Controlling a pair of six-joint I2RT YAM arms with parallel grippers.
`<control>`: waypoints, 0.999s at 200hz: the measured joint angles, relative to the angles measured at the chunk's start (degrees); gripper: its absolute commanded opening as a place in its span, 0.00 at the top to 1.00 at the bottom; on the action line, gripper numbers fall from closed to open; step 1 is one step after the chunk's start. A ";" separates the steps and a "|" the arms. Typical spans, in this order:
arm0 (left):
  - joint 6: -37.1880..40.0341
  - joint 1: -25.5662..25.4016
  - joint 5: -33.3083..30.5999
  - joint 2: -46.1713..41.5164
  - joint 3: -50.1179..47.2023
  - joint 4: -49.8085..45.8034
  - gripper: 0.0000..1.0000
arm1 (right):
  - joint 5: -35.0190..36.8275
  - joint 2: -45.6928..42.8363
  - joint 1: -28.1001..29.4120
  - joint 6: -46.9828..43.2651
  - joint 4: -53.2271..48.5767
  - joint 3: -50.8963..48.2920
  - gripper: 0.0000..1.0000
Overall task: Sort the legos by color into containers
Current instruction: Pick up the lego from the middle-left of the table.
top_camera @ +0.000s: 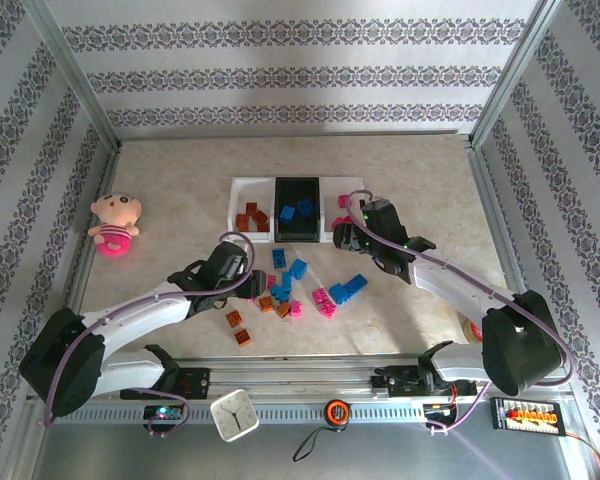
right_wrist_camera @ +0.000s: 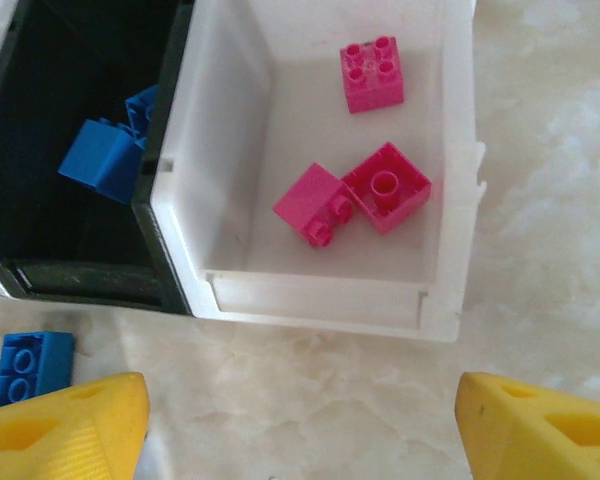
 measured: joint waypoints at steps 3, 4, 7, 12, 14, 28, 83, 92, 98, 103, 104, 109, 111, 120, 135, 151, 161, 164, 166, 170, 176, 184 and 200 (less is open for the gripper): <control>0.02 -0.24 -0.35 0.13 -0.02 -0.15 0.40 | 0.13 -0.04 0.00 0.00 -0.04 -0.11 0.20; 0.02 -0.31 -0.44 0.17 -0.02 -0.17 0.39 | 0.17 -0.04 0.00 0.00 -0.04 -0.15 0.20; 0.02 -0.55 -0.68 0.24 -0.07 -0.22 0.39 | 0.24 -0.11 0.00 0.00 -0.04 -0.28 0.20; 0.04 -0.98 -1.20 0.26 -0.20 -0.28 0.39 | 0.42 -0.17 0.00 0.02 -0.15 -0.46 0.20; 0.02 -1.09 -1.29 0.26 -0.22 -0.28 0.39 | 0.42 -0.24 0.04 0.02 -0.17 -0.55 0.20; 0.04 -2.03 -2.08 0.33 -0.46 -0.37 0.41 | 0.61 -0.48 0.09 0.02 -0.20 -0.96 0.20; 0.00 -2.38 -2.80 4.33 -1.84 -0.24 0.46 | 0.85 -1.77 0.09 0.02 -0.39 -1.16 0.20; 0.00 -2.38 -2.91 5.14 -1.92 -0.15 0.47 | 0.85 -2.08 0.09 0.02 -0.39 -1.16 0.20; -0.07 -2.38 -2.91 5.64 -2.05 -0.04 0.49 | 0.85 -2.29 0.09 0.02 -0.39 -1.16 0.20; -0.20 -2.38 -2.91 5.79 -2.08 0.33 0.50 | 0.90 -2.43 0.09 0.02 -0.39 -1.16 0.20; -0.20 -2.38 -2.89 5.81 -2.08 0.42 0.51 | 0.92 -2.45 0.09 0.02 -0.39 -1.16 0.20; -0.22 -2.38 -2.91 5.86 -2.08 0.83 0.53 | 0.98 -2.56 0.09 0.02 -0.39 -1.16 0.20; -0.22 -2.38 -2.89 5.92 -2.08 0.94 0.53 | 1.03 -2.60 0.09 0.02 -0.39 -1.16 0.20; -0.17 -2.40 -2.91 6.27 -2.14 1.14 0.56 | 1.11 -2.71 0.09 0.02 -0.42 -1.16 0.20; -0.20 -2.40 -2.91 6.73 -2.27 1.57 0.61 | 1.46 -2.82 0.09 0.02 -0.46 -1.16 0.20; -0.22 -2.40 -2.86 6.73 -2.27 1.81 0.66 | 1.77 -3.32 0.09 0.04 -0.52 -1.29 0.20; -0.20 -2.47 -2.82 6.69 -2.25 1.88 0.68 | 1.92 -3.89 0.09 0.07 -0.59 -1.53 0.20; -0.22 -2.58 -2.82 6.62 -2.23 1.84 0.69 | 1.92 -4.13 0.07 0.09 -0.59 -1.60 0.20; -0.17 -2.67 -2.82 6.60 -2.19 1.77 0.69 | 1.95 -4.26 0.07 0.09 -0.55 -1.68 0.20; -0.22 -2.80 -2.69 6.56 -2.10 1.73 0.70 | 1.97 -4.55 0.07 0.11 -0.55 -1.84 0.20; -0.20 -3.23 -2.67 6.43 -1.73 1.25 0.71 | 1.99 -5.01 0.04 0.24 -0.50 -2.16 0.20; -0.17 -3.87 -2.45 6.12 -0.63 0.22 0.71 | 2.12 -5.84 -0.07 0.37 -0.50 -2.80 0.20; 0.24 -5.05 -2.19 6.10 3.98 -1.70 0.72 | 2.38 -7.89 -0.59 1.38 -0.39 -4.46 0.20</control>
